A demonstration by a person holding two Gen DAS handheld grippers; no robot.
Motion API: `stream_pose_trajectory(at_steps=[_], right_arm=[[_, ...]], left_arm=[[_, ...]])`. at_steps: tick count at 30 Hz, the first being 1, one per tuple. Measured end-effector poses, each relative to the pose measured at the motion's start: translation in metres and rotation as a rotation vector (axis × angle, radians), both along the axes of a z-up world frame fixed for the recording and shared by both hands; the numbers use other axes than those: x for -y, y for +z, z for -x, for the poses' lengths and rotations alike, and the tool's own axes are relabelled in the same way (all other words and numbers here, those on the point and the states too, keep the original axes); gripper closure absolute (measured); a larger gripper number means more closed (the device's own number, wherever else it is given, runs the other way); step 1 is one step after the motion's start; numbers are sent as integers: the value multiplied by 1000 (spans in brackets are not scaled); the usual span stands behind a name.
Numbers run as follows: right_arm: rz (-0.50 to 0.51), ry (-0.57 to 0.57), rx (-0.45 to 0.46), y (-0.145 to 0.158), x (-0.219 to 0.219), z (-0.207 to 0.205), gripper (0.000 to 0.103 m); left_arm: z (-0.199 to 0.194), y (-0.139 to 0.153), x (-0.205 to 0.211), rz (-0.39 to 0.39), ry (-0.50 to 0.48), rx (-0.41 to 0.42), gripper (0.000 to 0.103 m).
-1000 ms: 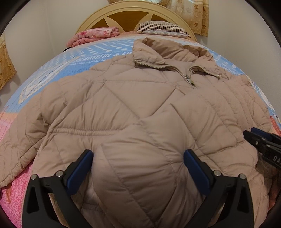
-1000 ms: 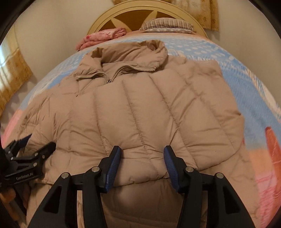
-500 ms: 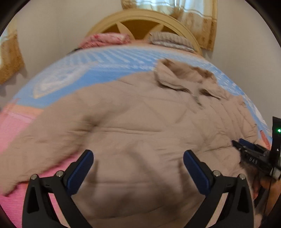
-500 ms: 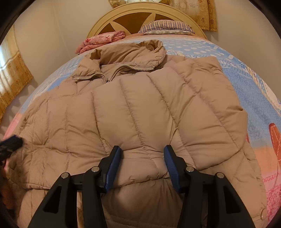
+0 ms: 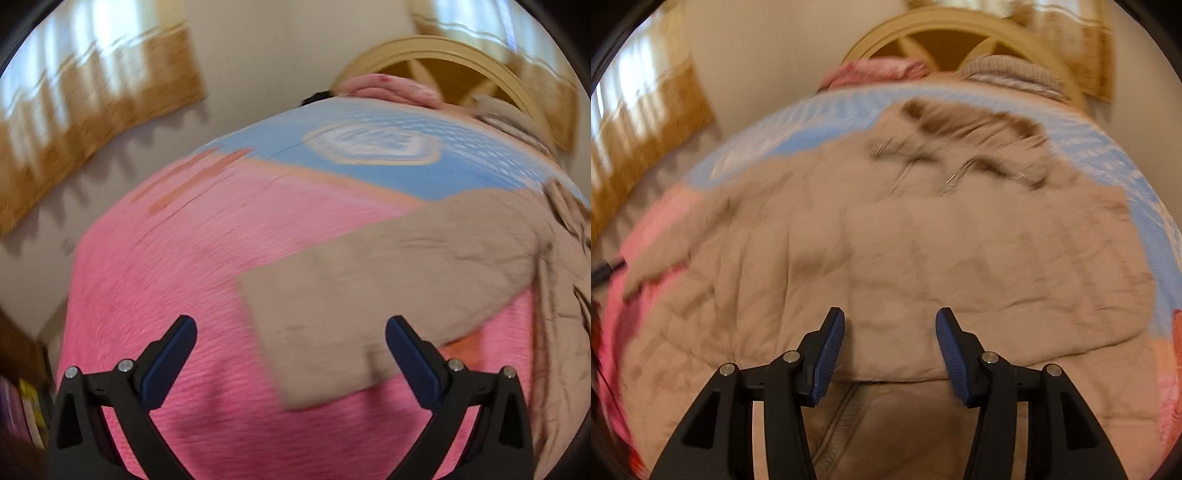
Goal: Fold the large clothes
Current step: 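Move the left tool to the other sleeve and grasp its cuff, then lift the sleeve with the left tool and fold it over the jacket body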
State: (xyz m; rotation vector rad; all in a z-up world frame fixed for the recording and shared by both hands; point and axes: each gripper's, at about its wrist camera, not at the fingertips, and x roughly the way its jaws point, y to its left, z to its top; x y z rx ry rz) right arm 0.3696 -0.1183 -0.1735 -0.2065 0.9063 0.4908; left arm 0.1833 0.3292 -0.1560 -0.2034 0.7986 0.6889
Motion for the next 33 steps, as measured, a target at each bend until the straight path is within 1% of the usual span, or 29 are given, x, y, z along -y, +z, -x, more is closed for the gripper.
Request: stream_pose_trajectory(at_steps=[2,4,6,8,9,13,16,18,19,20,21,22,24,26,31,33], right_arm=[[4,-5,-2,-12,1,-2,50],[0,-9,3,-15,2,-1,50],[24,-6,28,-17,0,3,50],[28,-7,43,-17,0,7,50],[25,-8,44,-16,-2,8,50],[6,-13,44,-15,-1,10,50],[0,-14,44,-16,-2,6,50],[-3,-15,44,-16,-1,6,50],[-5,-15,44,-16,-1,6,50],[-6,-15,45,-16,0,6,50],[-8,-15,45,-16,0,6,50],[-10,-16,45,-16,0,6,50],[-13,-17,45,-16,0,6,50],[-16,-17,45,-16,0,6,50],[-21,-17,44,-16,1,6,50],[-20,-17,45,-16,2,6,50]], left_arm=[[13,-6,-15,32,28,14,0],[17,-13,-26,88,46,32,0],[20,-22,-39,189,50,78,0],[20,-26,-45,255,65,117,0],[16,-27,-44,285,56,141,1],[2,-28,-40,317,35,158,9],[-14,-34,-38,330,20,139,14],[-18,-41,-41,340,18,126,26],[-22,-45,-41,363,10,124,30],[-26,-47,-42,367,5,122,49],[-27,-47,-40,339,5,120,74],[-23,-44,-38,321,-6,135,86],[-15,-35,-36,311,-27,181,92],[-12,-24,-34,292,-62,221,94],[-9,10,-30,242,-116,288,95],[-12,29,-27,216,-146,317,96]])
